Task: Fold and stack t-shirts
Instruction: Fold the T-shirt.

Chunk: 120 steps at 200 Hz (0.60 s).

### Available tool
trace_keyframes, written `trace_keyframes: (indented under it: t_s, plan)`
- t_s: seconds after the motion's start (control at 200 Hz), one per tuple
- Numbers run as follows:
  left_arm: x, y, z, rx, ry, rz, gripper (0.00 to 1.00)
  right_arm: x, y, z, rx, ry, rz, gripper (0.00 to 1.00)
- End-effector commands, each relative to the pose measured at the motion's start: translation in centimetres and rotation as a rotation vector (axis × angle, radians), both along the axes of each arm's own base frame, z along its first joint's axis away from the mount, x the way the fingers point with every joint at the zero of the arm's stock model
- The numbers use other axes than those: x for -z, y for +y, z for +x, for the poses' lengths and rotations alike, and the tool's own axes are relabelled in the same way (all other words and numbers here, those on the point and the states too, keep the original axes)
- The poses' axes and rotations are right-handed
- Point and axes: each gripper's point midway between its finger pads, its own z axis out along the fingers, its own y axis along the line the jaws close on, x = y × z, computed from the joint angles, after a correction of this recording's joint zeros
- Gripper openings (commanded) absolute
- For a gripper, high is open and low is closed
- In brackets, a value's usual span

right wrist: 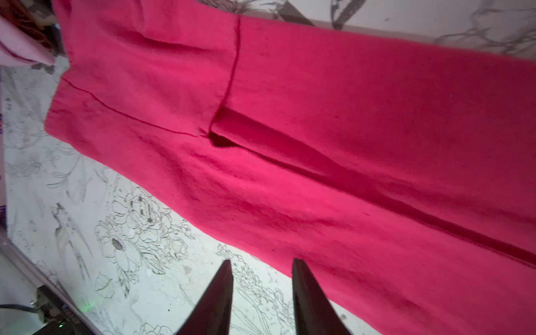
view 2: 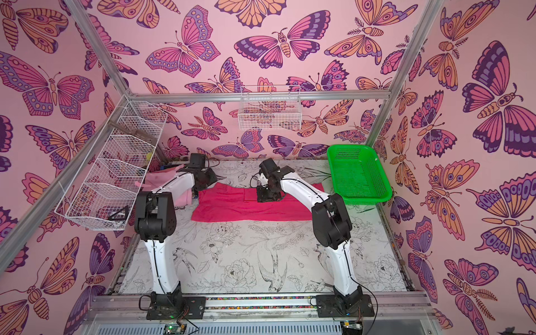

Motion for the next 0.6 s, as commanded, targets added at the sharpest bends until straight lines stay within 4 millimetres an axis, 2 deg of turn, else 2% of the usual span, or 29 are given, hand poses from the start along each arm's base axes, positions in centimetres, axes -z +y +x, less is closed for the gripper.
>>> trace_keyframes:
  t_s: [0.0, 0.095, 0.155, 0.27, 0.33, 0.436, 0.596]
  plan:
    - [-3.8, -0.3, -1.2, 0.015, -0.052, -0.03, 0.39, 0.4, -4.5, 0.4, 0.079, -0.03, -0.193, 0.38]
    - [-3.6, -0.7, -3.6, -0.005, -0.036, -0.043, 0.33, 1.1, -7.2, 1.3, 0.153, -0.013, -0.28, 0.36]
    - [-3.0, -0.8, -5.5, -0.028, -0.02, -0.041, 0.28, 1.7, -9.1, 2.1, 0.203, -0.001, -0.327, 0.31]
    - [-0.7, -0.5, -9.1, -0.074, 0.035, -0.047, 0.12, 2.7, -12.4, 3.6, 0.286, 0.033, -0.38, 0.15]
    - [0.8, -0.3, -10.4, -0.087, 0.073, -0.034, 0.06, 2.9, -14.0, 4.5, 0.334, 0.039, -0.385, 0.1]
    - [3.1, -0.4, -11.3, -0.097, 0.128, -0.031, 0.02, 3.3, -15.3, 5.7, 0.384, 0.052, -0.351, 0.04]
    - [5.2, -0.8, -11.1, -0.095, 0.174, -0.022, 0.0, 4.2, -17.2, 6.6, 0.426, 0.092, -0.396, 0.0]
